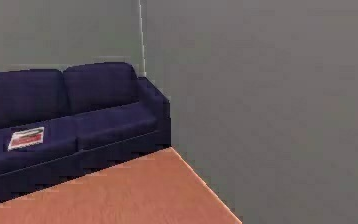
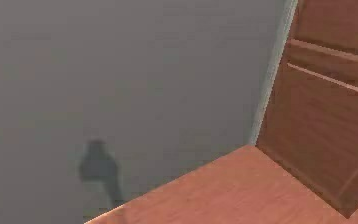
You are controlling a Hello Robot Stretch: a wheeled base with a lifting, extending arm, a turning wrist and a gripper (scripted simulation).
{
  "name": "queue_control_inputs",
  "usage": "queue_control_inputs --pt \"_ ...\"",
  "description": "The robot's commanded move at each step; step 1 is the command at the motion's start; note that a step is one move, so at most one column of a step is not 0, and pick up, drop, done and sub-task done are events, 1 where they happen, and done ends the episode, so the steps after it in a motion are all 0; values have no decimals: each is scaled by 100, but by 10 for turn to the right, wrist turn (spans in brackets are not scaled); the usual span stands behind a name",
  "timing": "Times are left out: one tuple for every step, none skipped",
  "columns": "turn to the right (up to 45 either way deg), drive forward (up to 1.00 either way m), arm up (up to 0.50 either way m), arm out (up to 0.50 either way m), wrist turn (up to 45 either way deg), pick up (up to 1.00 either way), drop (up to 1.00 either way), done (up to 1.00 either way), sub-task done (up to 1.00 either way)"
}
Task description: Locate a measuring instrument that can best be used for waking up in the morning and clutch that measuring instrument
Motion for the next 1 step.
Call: queue_control_inputs --pt "450 0 0 0 0 0 0 0 0"
